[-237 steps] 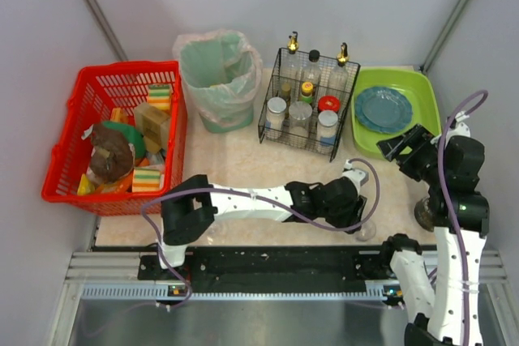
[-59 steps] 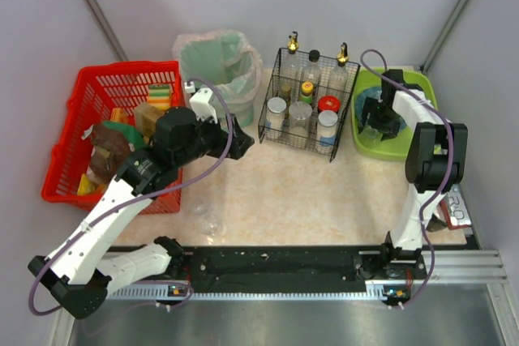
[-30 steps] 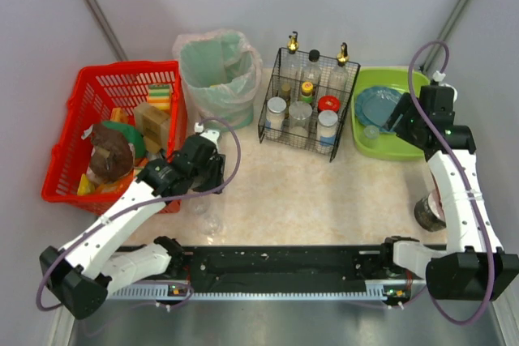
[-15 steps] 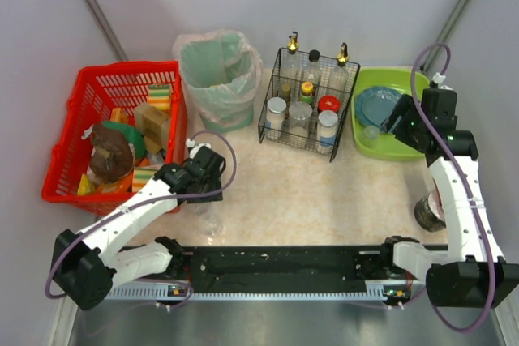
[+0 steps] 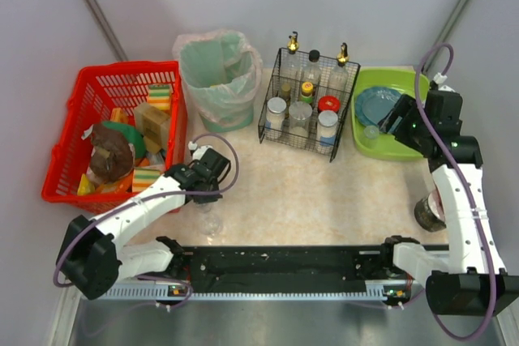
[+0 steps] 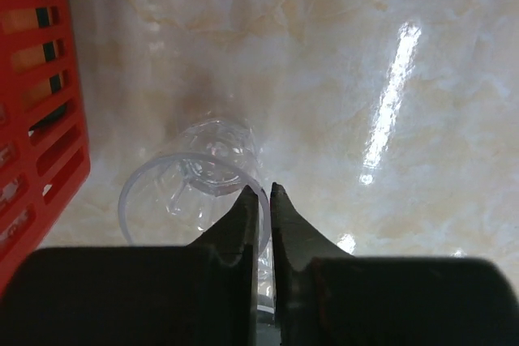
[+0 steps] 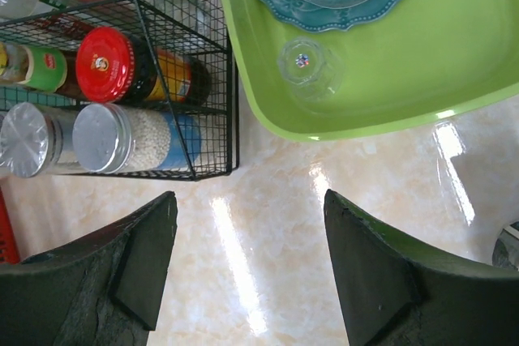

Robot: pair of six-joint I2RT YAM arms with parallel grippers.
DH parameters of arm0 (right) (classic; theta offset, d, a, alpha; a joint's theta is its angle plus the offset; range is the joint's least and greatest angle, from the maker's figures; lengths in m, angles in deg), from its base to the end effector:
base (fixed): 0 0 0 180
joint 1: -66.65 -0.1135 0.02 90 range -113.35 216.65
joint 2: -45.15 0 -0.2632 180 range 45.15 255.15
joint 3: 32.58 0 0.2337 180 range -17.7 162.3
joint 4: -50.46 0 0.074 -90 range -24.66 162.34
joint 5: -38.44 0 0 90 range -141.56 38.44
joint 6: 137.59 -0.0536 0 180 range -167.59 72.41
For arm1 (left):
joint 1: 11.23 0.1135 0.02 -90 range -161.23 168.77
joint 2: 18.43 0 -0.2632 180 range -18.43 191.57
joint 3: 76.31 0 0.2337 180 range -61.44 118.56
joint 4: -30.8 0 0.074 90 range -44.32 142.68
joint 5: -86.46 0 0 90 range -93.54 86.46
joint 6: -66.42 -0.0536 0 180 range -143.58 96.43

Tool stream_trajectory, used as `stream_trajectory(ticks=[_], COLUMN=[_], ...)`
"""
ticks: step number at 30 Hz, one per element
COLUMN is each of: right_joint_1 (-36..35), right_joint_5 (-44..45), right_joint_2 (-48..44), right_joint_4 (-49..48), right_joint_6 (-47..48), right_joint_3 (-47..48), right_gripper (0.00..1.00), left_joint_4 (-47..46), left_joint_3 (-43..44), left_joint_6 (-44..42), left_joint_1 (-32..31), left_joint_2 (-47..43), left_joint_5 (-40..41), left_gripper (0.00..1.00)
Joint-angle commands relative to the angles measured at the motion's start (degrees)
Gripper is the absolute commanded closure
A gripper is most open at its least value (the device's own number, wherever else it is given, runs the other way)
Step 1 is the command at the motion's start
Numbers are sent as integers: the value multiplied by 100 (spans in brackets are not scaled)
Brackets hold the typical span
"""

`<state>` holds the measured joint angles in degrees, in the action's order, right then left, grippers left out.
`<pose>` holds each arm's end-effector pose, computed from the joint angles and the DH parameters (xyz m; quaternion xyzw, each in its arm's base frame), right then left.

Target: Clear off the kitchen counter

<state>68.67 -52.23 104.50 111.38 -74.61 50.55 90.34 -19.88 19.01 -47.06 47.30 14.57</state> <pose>0.2013 -0.0065 0.3571 0.2220 0.8675 0.1014 0.4334 0.1618 -0.0963 0.1992 -0.0861 0.9674 0.0052 0.2383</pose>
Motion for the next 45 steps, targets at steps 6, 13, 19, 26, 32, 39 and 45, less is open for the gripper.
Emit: stream_trajectory(ticks=[6,13,19,26,32,39,45], right_joint_1=[18,9,-9,-991,-1916,-2013,-2021], right_joint_5=[-890,-2102,-4141,-4267,-3775,-3827,-3950], right_joint_2=[-451,-1074,-1523,-1410,-829,-688,-583], right_joint_4=[-95,-349,-1823,-3953,-4549,-5641,-6360], right_joint_6=[145,127,-494,-1859,-2042,-2649,-3229], right_joint_3=[22,-478,-1374,-1860,-1542,-1701,-1867], right_gripper=[28,17,5,2,1,1,1], left_joint_4=[-239,-537,-1388,-2550,-3393,-4692,-5038], left_joint_3=[896,2126,3058,3867,4053,3754,3666], left_joint_6=[-444,-769,-481,566,1444,2508,2693], left_joint_1=[-20,-99,-108,-108,-99,-108,-99], left_joint_2=[229,352,405,765,1081,1152,1082], left_joint_5=[-219,-1492,-3092,-4350,-4992,-5669,-5687], left_gripper=[100,100,100,100,100,100,100])
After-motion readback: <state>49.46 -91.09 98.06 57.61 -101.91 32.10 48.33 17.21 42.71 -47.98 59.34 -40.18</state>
